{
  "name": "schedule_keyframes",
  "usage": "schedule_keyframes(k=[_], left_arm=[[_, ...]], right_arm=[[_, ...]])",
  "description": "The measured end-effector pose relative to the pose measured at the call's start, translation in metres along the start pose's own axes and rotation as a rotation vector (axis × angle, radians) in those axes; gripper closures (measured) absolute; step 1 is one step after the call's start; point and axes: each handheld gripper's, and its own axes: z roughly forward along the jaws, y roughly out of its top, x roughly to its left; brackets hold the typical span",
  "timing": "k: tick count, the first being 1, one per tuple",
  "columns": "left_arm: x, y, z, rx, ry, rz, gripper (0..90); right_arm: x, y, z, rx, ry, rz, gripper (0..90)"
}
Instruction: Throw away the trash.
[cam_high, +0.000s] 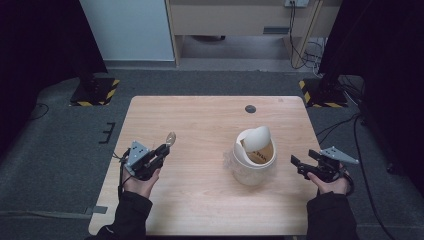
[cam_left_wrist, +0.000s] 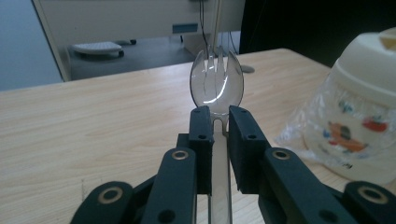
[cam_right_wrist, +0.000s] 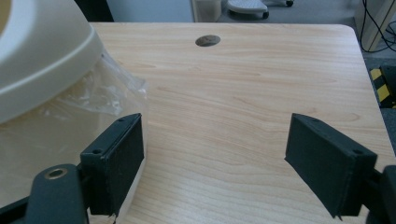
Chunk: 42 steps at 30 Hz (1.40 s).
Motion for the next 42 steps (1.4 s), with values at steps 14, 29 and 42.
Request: schedule_keyframes(k=[14, 29, 42], left_arm=[[-0.023, 0.019, -0.013, -0.111, -0.063, 0.034, 79.9], [-0.047, 0.027, -0.011, -0.148, -0.109, 0.110, 79.8], [-0.071, 0.041, -0.002, -0.174, -0.179, 0.149, 79.8]], right_arm=[[0.015, 0.026, -0.014, -0.134, 0.072, 0.045, 19.3], [0.029, 0.067, -0.037, -0.302, 0.164, 0.076, 22.4], [0.062, 0.094, -0.046, -0.327, 0.219, 0.012, 25.7]])
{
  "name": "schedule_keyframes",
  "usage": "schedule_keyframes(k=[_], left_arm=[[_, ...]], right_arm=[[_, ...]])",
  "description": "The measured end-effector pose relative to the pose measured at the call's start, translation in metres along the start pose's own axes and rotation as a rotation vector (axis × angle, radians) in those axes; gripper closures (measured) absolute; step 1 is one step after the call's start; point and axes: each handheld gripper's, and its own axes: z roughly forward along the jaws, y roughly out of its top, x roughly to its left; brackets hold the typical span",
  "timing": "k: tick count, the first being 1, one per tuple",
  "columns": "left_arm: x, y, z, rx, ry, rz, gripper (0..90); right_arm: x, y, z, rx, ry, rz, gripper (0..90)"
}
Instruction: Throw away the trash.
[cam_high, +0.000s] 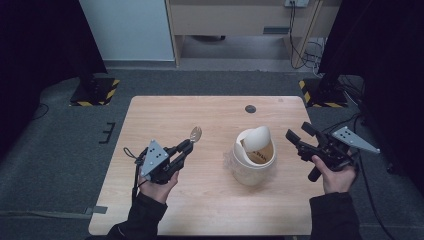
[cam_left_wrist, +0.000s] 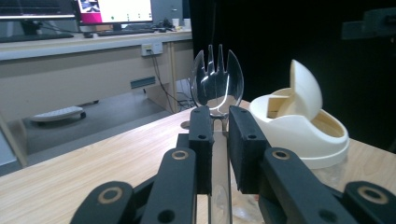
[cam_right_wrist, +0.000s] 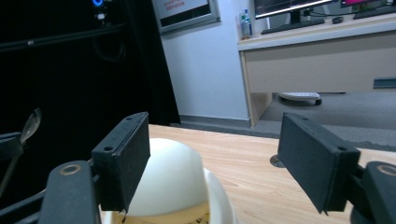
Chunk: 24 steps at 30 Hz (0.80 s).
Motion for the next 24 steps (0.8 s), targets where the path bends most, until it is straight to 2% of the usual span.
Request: schedule_keyframes(k=[1, 6, 7, 9, 10, 15, 16, 17, 19, 20, 24], left_arm=[[-0.001, 0.001, 0.000, 0.001, -0.003, 0.006, 79.8], [-0.004, 0.003, 0.002, -0.006, -0.017, 0.011, 79.8], [-0.006, 0.003, 0.003, -0.007, -0.021, 0.010, 79.8], [-0.007, 0.002, 0.004, -0.003, -0.027, 0.012, 79.8], [-0.010, 0.001, 0.005, -0.003, -0.037, 0.014, 79.8], [-0.019, -0.002, 0.009, 0.004, -0.059, 0.028, 79.8], [-0.022, -0.003, 0.010, 0.006, -0.064, 0.029, 79.8], [-0.025, -0.004, 0.010, 0.008, -0.073, 0.034, 79.8], [-0.034, -0.007, 0.012, 0.009, -0.086, 0.066, 79.8], [-0.034, -0.007, 0.012, 0.009, -0.086, 0.066, 79.8], [-0.042, -0.008, 0.012, 0.003, -0.099, 0.089, 79.8]], right_arm=[[0.005, 0.004, 0.002, 0.016, 0.004, -0.021, 26.7], [0.014, 0.007, 0.007, 0.025, 0.010, -0.035, 26.9], [0.018, 0.007, 0.009, 0.022, 0.036, -0.015, 27.5], [0.021, 0.006, 0.009, 0.014, 0.045, -0.006, 28.6], [0.026, 0.007, 0.011, 0.006, 0.068, 0.001, 28.9], [0.036, 0.007, 0.014, -0.018, 0.106, 0.004, 29.3], [0.042, 0.005, 0.014, -0.018, 0.132, -0.005, 29.8], [0.042, 0.005, 0.014, -0.018, 0.132, -0.005, 30.7], [0.053, 0.002, 0.016, -0.001, 0.163, -0.014, 32.2], [0.053, 0.002, 0.016, -0.001, 0.163, -0.014, 32.2], [0.066, 0.000, 0.020, 0.023, 0.213, -0.009, 34.5]])
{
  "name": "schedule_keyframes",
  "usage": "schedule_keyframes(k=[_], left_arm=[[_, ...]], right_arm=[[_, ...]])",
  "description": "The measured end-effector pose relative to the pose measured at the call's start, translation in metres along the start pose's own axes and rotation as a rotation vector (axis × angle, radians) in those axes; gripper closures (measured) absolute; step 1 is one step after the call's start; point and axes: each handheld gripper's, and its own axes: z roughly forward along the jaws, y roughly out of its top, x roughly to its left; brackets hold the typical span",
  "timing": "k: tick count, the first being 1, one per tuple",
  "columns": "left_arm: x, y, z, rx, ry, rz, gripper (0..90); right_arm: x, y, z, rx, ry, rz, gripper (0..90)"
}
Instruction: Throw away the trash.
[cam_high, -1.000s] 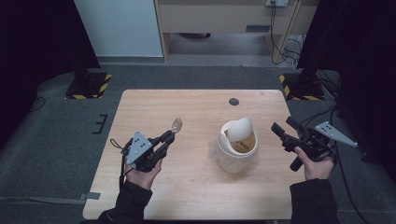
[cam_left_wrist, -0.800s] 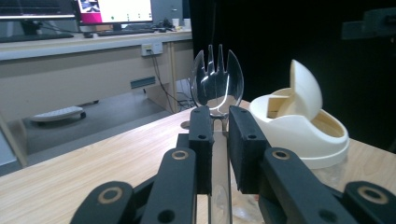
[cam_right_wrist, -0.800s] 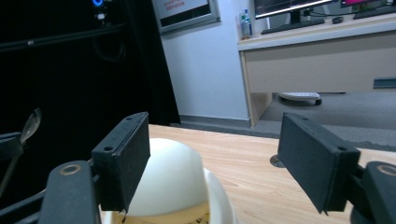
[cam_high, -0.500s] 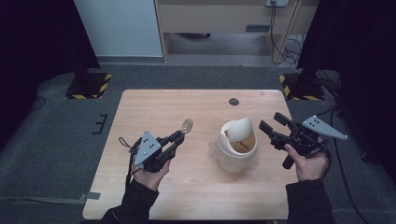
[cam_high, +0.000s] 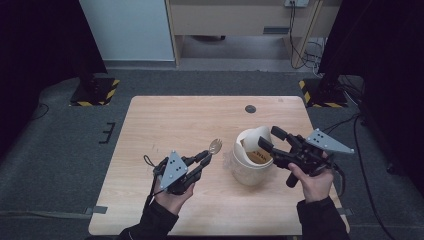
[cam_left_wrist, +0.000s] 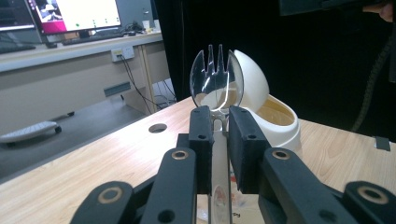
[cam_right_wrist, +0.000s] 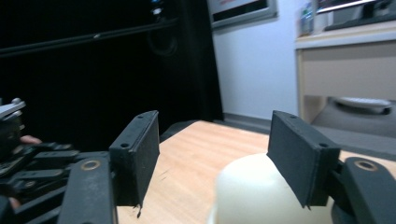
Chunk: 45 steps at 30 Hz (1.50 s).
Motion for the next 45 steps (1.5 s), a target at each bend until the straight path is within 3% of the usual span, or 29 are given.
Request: schedule_keyframes(k=[4, 14, 19, 23, 28, 32, 45], left_arm=[[-0.008, 0.001, 0.001, 0.001, -0.024, 0.007, 79.8], [-0.021, 0.001, 0.006, 0.003, -0.065, 0.028, 79.8], [-0.030, 0.001, 0.009, -0.010, -0.074, 0.059, 79.9], [-0.035, 0.002, 0.011, -0.021, -0.082, 0.073, 79.8], [-0.039, 0.002, 0.013, -0.024, -0.091, 0.081, 79.9], [-0.040, 0.003, 0.012, -0.030, -0.087, 0.084, 79.8], [-0.043, 0.002, 0.012, -0.047, -0.088, 0.096, 79.8]], right_arm=[[0.012, -0.005, 0.006, 0.011, 0.044, 0.021, 37.1], [0.023, -0.019, 0.018, 0.062, 0.100, 0.046, 42.0], [0.027, -0.025, 0.023, 0.092, 0.127, 0.062, 46.2], [0.030, -0.025, 0.024, 0.092, 0.177, 0.112, 53.7], [0.031, -0.027, 0.025, 0.116, 0.193, 0.116, 58.3], [0.032, -0.027, 0.025, 0.130, 0.221, 0.138, 67.4], [0.034, -0.029, 0.024, 0.156, 0.240, 0.155, 81.3]])
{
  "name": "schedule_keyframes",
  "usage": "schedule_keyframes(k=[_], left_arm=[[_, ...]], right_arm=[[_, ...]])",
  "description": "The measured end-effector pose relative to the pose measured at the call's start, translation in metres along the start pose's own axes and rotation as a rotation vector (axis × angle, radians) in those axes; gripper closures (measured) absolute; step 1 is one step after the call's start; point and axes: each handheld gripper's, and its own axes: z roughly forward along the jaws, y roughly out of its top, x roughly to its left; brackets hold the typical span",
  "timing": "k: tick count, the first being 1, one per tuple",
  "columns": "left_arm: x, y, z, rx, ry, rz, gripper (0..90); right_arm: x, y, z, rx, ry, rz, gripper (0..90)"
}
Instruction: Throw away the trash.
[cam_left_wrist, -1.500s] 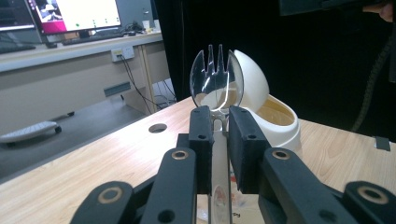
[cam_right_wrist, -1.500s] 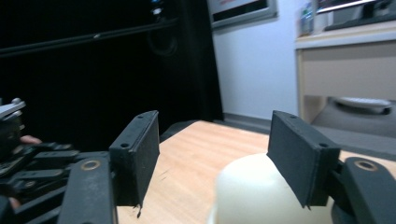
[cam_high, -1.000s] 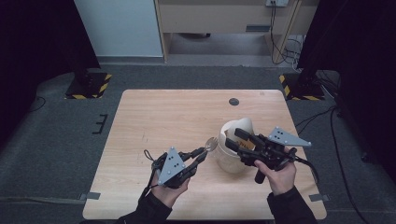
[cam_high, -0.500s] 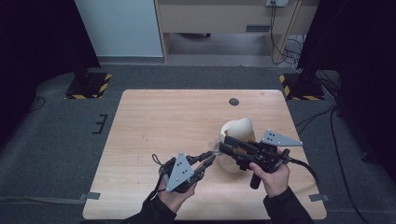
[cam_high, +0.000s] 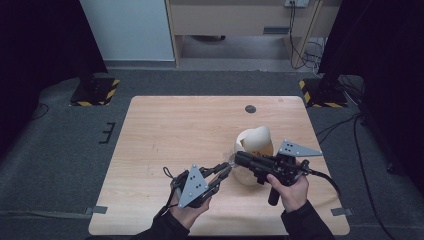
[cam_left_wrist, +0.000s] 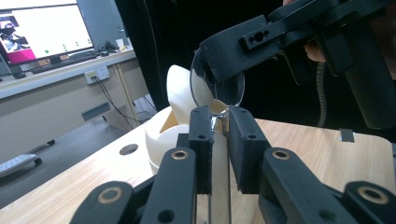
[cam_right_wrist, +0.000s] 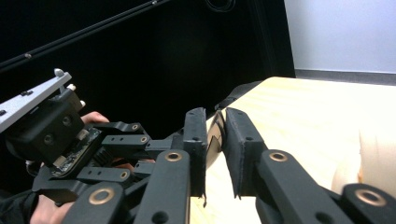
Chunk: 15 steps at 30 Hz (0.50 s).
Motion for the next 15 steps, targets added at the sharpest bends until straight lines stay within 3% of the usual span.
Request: schedule_keyframes(k=[10, 15], left_arm=[[0.003, -0.001, -0.003, -0.006, -0.016, -0.043, 77.8], [0.011, -0.005, -0.008, 0.029, -0.018, -0.073, 72.1]], right_arm=[[-0.001, 0.002, -0.004, -0.018, -0.051, -0.040, 85.3], [-0.004, 0.009, -0.015, -0.046, -0.094, -0.071, 85.2]])
